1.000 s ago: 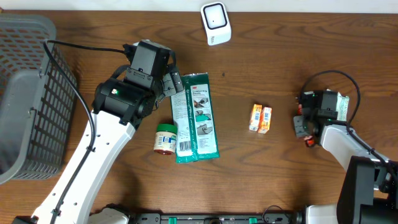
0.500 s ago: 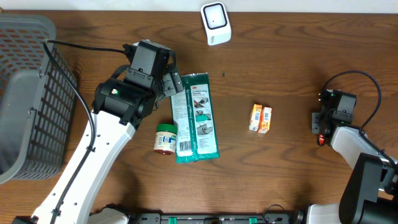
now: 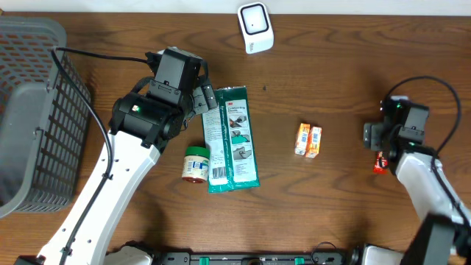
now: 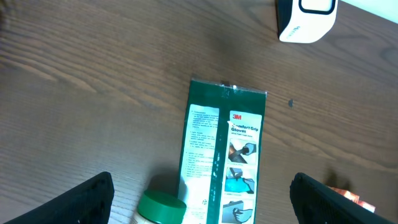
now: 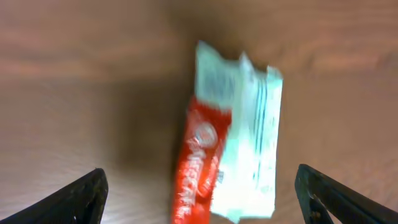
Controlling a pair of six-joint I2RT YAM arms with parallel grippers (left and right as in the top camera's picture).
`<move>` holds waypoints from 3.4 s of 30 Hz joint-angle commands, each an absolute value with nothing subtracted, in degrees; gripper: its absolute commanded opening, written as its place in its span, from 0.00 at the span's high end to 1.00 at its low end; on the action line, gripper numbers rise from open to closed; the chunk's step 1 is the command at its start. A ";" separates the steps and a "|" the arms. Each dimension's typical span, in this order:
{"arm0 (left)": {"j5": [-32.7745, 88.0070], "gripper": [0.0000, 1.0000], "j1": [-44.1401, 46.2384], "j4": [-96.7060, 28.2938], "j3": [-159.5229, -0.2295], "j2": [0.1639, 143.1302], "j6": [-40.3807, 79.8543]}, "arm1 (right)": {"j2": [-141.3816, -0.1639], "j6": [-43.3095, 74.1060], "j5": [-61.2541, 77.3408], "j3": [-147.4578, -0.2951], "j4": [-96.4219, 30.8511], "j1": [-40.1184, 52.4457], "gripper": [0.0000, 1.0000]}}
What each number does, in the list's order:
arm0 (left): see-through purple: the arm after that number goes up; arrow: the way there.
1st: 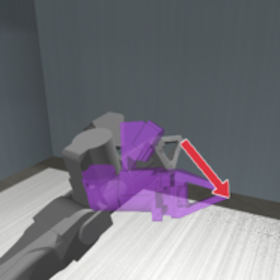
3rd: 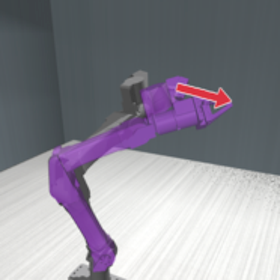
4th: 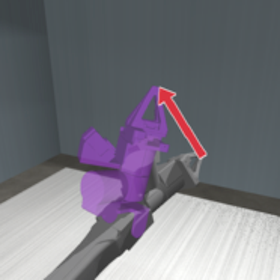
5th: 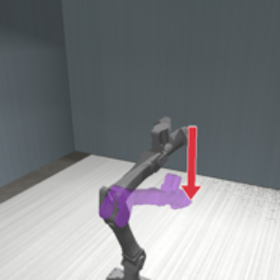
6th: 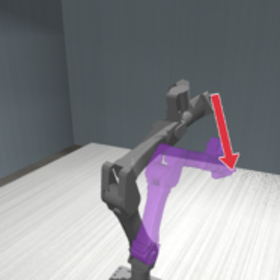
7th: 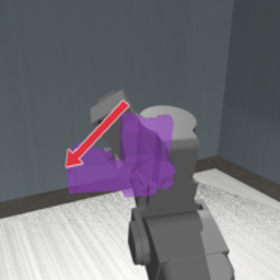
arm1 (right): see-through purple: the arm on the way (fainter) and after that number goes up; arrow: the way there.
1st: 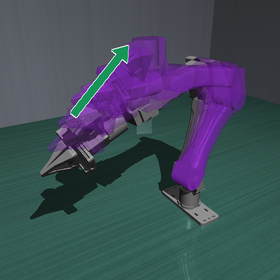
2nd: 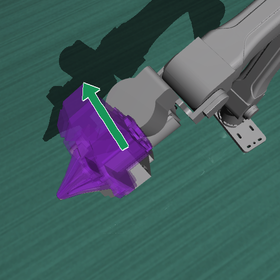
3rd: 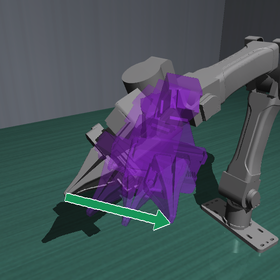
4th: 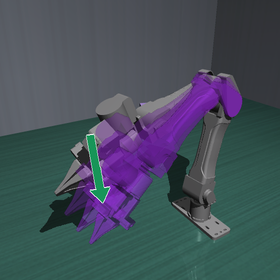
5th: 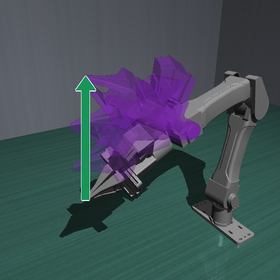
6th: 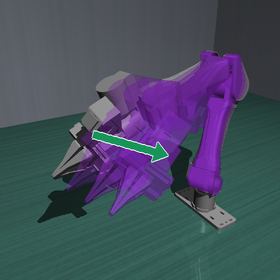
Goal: Scan the item barcode
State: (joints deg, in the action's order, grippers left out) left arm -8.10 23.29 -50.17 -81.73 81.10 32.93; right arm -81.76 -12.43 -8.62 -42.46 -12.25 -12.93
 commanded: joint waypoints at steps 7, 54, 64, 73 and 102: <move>-8.84 0.09 23.05 -50.35 -81.97 80.49 32.38 | -70.81 -4.43 12.75 -44.69 -14.00 -12.27 0.01; -8.84 0.09 23.05 -50.35 -81.97 80.49 32.38 | -70.50 -1.32 11.44 -48.97 -26.65 -17.17 0.01; -8.62 0.09 23.05 -48.82 -81.97 80.49 33.23 | -70.50 -1.32 11.44 -48.97 -26.65 -17.17 0.01; -8.62 0.09 23.05 -52.66 -81.97 80.49 33.23 | -70.50 -1.32 11.44 -48.97 -26.65 -17.17 0.01; 1.52 0.09 24.23 -59.40 -72.75 102.19 17.98 | -70.50 -1.32 11.44 -48.97 -26.65 -17.17 0.01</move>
State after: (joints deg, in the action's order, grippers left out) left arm 1.23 24.21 -59.55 -72.82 99.74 19.35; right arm -71.02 -1.89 10.94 -48.07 -26.59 -16.93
